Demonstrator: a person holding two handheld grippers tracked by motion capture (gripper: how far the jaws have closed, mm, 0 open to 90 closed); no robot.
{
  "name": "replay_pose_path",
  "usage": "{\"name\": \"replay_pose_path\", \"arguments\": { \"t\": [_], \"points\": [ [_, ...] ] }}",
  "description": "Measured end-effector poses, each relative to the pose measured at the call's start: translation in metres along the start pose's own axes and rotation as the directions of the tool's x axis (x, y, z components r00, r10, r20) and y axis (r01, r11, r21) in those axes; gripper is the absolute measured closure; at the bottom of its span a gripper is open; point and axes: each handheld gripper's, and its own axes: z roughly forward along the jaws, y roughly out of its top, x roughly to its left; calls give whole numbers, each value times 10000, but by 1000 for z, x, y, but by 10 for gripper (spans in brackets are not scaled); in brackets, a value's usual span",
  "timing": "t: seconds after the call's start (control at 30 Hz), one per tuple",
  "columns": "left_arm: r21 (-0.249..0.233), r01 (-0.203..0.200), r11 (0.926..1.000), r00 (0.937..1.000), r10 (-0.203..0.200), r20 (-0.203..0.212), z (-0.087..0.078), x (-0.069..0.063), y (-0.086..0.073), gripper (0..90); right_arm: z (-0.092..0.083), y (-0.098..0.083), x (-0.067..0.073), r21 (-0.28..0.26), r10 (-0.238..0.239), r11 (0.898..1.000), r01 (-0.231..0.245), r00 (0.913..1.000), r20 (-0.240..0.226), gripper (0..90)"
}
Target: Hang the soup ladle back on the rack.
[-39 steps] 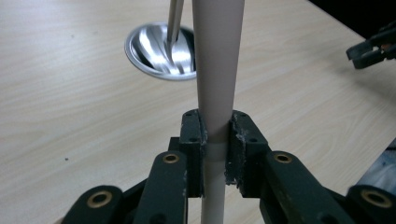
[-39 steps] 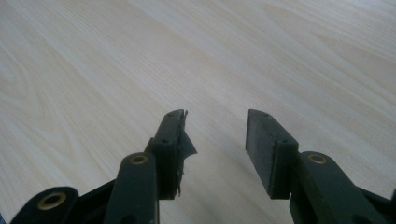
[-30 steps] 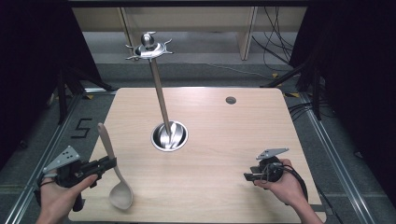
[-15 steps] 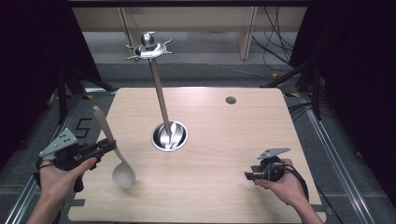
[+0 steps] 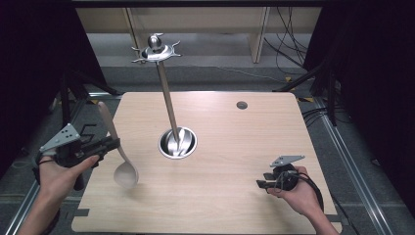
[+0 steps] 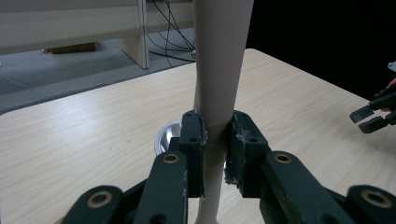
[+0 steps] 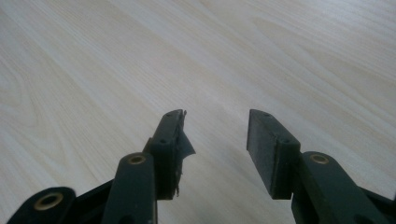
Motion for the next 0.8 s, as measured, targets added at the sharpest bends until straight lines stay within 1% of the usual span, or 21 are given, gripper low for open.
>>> {"name": "replay_pose_path", "arguments": {
  "t": [0.03, 0.07, 0.1, 0.13, 0.2, 0.23, 0.27, 0.3, 0.37, 0.4, 0.47, 0.5, 0.57, 0.6, 0.63, 0.77, 0.8],
  "points": [
    [0, -12, 10000, 10000, 12, 15, 1, 1, 1, 757, 0, 0, 0, 1, -2, 10000, 2, 10000, 1, 563],
    [-52, -183, 9998, 9998, 183, 23, 2, 5, 5, 757, 0, 0, 0, -6, 0, 10000, 0, 10000, 10, 563],
    [-52, -183, 9998, 9998, 183, 23, 2, 5, 5, 757, 0, 0, 0, -18, 2, 10000, -2, 10000, 17, 562],
    [-65, -551, 9985, 9985, 551, 74, 4, 10, 8, 758, -2, 0, 0, 123, -52, 9999, 52, 10000, 17, 562],
    [-6, -519, 9987, 9986, 519, 51, 4, 10, 9, 758, -2, 0, 0, 105, -46, 9999, 46, 10000, 20, 561],
    [64, -561, 9984, 9984, 562, -43, 4, 12, 12, 757, 1, -1, 0, -101, -7, 9999, 7, 10000, 55, 559],
    [64, -561, 9984, 9984, 562, -43, 4, 12, 12, 758, 1, -1, 0, -101, -7, 9999, 7, 10000, 55, 559],
    [31, -580, 9983, 9983, 580, 27, 6, 14, 14, 757, 1, -1, -1, -50, -228, 9997, 229, 9997, 110, 559],
    [39, -598, 9982, 9982, 597, 77, 6, 15, 15, 757, 1, -1, -1, -39, -225, 9997, 226, 9997, 116, 559],
    [142, -673, 9976, 9977, 672, 19, 7, 17, 18, 757, 1, -1, -1, -42, -224, 9997, 225, 9997, 126, 558],
    [100, -648, 9978, 9979, 648, 37, 8, 17, 19, 758, 1, -1, -1, -46, -223, 9997, 223, 9997, 124, 558],
    [186, -652, 9977, 9979, 651, 22, 9, 17, 21, 758, 1, -1, -1, -52, -228, 9997, 229, 9997, 125, 558],
    [155, -673, 9976, 9977, 672, 82, 10, 18, 22, 757, 1, -1, -1, -47, -230, 9997, 231, 9997, 119, 557],
    [164, -751, 9970, 9971, 749, 103, 11, 18, 23, 757, 0, -1, -1, 90, -233, 9997, 232, 9997, 72, 557],
    [136, -680, 9976, 9976, 679, 102, 11, 18, 24, 757, 0, -1, -1, 90, -233, 9997, 232, 9997, 72, 557],
    [180, -728, 9972, 9972, 725, 160, 13, 19, 28, 757, 0, -1, -1, 89, -223, 9997, 222, 9997, 83, 557],
    [138, -742, 9972, 9970, 738, 251, 14, 19, 29, 757, 0, -1, -1, 86, -231, 9997, 231, 9997, 85, 556]
  ]
}}
